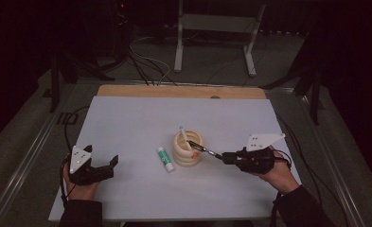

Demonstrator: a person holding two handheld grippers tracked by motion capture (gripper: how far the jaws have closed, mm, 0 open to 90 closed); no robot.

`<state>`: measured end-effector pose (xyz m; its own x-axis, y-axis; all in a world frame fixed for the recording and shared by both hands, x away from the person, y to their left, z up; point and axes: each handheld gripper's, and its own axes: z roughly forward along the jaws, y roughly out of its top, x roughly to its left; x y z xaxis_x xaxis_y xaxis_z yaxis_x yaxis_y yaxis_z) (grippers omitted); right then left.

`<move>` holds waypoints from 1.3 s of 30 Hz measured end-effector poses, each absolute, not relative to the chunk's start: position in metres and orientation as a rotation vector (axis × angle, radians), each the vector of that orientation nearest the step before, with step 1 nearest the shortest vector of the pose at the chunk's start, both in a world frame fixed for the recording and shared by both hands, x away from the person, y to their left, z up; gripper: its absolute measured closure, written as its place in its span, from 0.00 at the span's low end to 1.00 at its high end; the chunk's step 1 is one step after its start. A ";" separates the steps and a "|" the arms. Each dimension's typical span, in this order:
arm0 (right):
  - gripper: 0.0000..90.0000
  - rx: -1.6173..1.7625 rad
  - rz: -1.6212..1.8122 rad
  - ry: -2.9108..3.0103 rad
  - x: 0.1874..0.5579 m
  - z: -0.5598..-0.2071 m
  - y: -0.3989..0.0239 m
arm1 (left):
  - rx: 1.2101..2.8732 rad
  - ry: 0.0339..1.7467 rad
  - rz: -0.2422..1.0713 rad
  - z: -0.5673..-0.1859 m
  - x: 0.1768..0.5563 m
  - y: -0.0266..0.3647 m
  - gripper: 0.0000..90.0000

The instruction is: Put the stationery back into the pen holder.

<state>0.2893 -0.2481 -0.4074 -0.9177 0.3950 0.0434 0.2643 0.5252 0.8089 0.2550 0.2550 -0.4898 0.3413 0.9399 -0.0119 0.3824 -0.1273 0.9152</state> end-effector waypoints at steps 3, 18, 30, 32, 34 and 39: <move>0.90 0.587 1.349 2.593 0.296 -0.399 -0.249 | 1.692 1.195 0.765 -0.490 0.255 0.255 0.00; 0.90 0.642 1.316 2.584 0.326 -0.379 -0.238 | 1.690 1.193 0.768 -0.490 0.255 0.256 0.00; 0.90 0.651 1.248 2.635 0.343 -0.373 -0.224 | 1.688 1.193 0.768 -0.490 0.255 0.257 0.00; 0.90 0.649 1.241 2.640 0.343 -0.373 -0.223 | 1.689 1.193 0.768 -0.490 0.255 0.257 0.00; 0.90 0.647 1.230 2.650 0.344 -0.374 -0.221 | 1.689 1.193 0.768 -0.490 0.255 0.257 0.00; 0.89 0.650 1.212 2.666 0.345 -0.375 -0.218 | 1.691 1.193 0.768 -0.490 0.255 0.256 0.00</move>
